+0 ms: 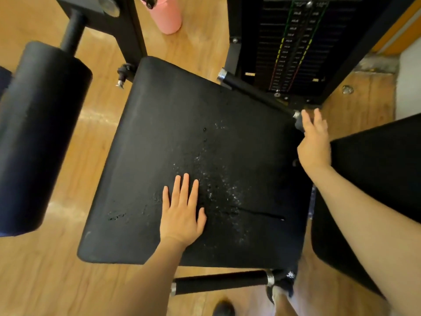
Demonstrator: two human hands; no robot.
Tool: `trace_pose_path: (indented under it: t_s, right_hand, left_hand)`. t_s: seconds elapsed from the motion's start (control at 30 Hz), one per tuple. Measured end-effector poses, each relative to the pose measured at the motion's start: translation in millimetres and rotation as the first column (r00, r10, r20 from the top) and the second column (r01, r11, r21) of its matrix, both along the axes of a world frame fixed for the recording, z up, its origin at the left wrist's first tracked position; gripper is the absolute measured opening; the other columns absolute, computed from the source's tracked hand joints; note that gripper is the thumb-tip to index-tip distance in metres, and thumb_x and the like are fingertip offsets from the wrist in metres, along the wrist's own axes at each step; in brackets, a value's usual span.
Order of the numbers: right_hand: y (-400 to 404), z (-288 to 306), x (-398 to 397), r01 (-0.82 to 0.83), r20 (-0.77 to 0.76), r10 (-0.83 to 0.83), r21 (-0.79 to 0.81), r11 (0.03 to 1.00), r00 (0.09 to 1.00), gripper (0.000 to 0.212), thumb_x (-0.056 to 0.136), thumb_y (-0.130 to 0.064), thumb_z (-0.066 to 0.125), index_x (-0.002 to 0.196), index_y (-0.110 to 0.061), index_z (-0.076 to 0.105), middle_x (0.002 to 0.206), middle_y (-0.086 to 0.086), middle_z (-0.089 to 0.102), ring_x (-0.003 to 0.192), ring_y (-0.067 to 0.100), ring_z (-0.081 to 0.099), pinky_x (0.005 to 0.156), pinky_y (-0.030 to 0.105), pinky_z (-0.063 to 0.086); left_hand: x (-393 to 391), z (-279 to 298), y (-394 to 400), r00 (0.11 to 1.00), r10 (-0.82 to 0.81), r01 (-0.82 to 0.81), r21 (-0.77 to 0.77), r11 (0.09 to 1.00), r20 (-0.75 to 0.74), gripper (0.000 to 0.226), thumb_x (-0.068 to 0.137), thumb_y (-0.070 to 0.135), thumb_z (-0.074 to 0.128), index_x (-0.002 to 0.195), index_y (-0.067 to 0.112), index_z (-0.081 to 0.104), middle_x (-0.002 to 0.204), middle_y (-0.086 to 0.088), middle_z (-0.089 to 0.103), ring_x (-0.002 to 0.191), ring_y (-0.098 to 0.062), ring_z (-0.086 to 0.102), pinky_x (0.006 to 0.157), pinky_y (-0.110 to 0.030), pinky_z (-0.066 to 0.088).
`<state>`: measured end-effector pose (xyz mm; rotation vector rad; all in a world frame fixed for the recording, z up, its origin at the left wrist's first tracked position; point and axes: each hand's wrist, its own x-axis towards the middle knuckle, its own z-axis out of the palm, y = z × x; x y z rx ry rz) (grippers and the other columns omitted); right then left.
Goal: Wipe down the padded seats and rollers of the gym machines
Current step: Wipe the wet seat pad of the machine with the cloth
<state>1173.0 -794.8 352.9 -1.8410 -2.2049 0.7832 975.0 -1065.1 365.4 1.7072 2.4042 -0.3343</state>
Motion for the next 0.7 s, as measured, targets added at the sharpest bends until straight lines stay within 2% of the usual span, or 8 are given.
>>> trace_pose_path:
  t_s: [0.07, 0.13, 0.23, 0.37, 0.5, 0.6, 0.7]
  right_hand:
    - [0, -9, 1, -0.117, 0.087, 0.118, -0.024, 0.993, 0.989, 0.058, 0.094, 0.003, 0.038, 0.147, -0.017, 0.024, 0.156, 0.006, 0.012, 0.143, 0.032, 0.005, 0.113, 0.038, 0.016]
    - [-7, -20, 3, -0.15, 0.116, 0.149, -0.003, 0.989, 0.982, 0.05, 0.098, -0.009, 0.038, 0.147, -0.013, 0.024, 0.155, 0.009, 0.015, 0.142, 0.033, 0.007, 0.115, 0.04, 0.014]
    - [-16, -28, 3, -0.038, 0.069, 0.038, -0.002, 0.999, 0.997, 0.052, 0.097, -0.002, 0.036, 0.147, -0.013, 0.024, 0.156, 0.007, 0.015, 0.143, 0.027, 0.009, 0.116, 0.039, 0.015]
    - [-44, -28, 4, 0.07, 0.047, -0.069, -0.016, 0.997, 0.996, 0.068, 0.087, 0.015, 0.037, 0.147, -0.013, 0.022, 0.156, 0.007, 0.014, 0.144, 0.024, 0.008, 0.117, 0.039, 0.013]
    - [-92, -27, 14, 0.057, 0.146, -0.053, -0.02, 0.998, 0.988, 0.072, 0.087, 0.008, 0.047, 0.148, -0.013, 0.016, 0.156, 0.006, 0.01, 0.144, 0.022, 0.006, 0.117, 0.037, 0.012]
    - [-126, -28, 22, 0.046, 0.192, -0.037, -0.043, 0.998, 0.981, 0.071, 0.088, 0.005, 0.048, 0.148, -0.013, 0.014, 0.156, 0.005, 0.01, 0.144, 0.021, 0.006, 0.117, 0.037, 0.012]
    - [-170, -27, 29, 0.052, 0.16, -0.05, -0.009, 0.999, 0.986, 0.058, 0.092, -0.002, 0.047, 0.145, -0.009, 0.027, 0.153, 0.008, 0.022, 0.142, 0.025, 0.018, 0.115, 0.038, 0.021]
  left_hand:
    - [0, -2, -1, 1.0, -0.01, 0.01, 0.014, 1.0, -0.006, 0.066, 0.086, 0.043, 0.035, 0.143, 0.011, 0.034, 0.15, -0.017, 0.03, 0.141, -0.033, 0.015, 0.111, -0.051, 0.007]
    - [-1, -3, -1, 1.0, -0.02, 0.02, 0.02, 1.0, -0.011, 0.066, 0.086, 0.043, 0.035, 0.143, 0.01, 0.034, 0.15, -0.018, 0.031, 0.141, -0.034, 0.015, 0.111, -0.051, 0.007]
    - [-2, -3, 0, 1.0, -0.02, 0.02, 0.006, 1.0, -0.02, 0.066, 0.086, 0.044, 0.034, 0.143, 0.01, 0.035, 0.15, -0.018, 0.031, 0.141, -0.034, 0.015, 0.111, -0.052, 0.007]
    - [-1, -2, 0, 1.0, -0.017, 0.017, 0.005, 1.0, -0.007, 0.066, 0.086, 0.044, 0.033, 0.142, 0.01, 0.037, 0.15, -0.018, 0.032, 0.14, -0.034, 0.016, 0.111, -0.053, 0.008]
    - [-1, -2, 0, 1.0, -0.021, 0.022, 0.016, 1.0, -0.019, 0.065, 0.086, 0.043, 0.032, 0.141, 0.008, 0.04, 0.149, -0.019, 0.033, 0.14, -0.035, 0.017, 0.11, -0.054, 0.009]
    - [0, -3, -1, 0.999, -0.027, 0.028, 0.013, 1.0, -0.025, 0.066, 0.086, 0.043, 0.031, 0.142, 0.008, 0.039, 0.149, -0.019, 0.032, 0.14, -0.035, 0.016, 0.111, -0.054, 0.007]
    - [1, -3, -1, 0.999, -0.023, 0.024, 0.02, 1.0, -0.03, 0.066, 0.086, 0.043, 0.03, 0.142, 0.008, 0.038, 0.15, -0.02, 0.031, 0.14, -0.036, 0.017, 0.111, -0.053, 0.007]
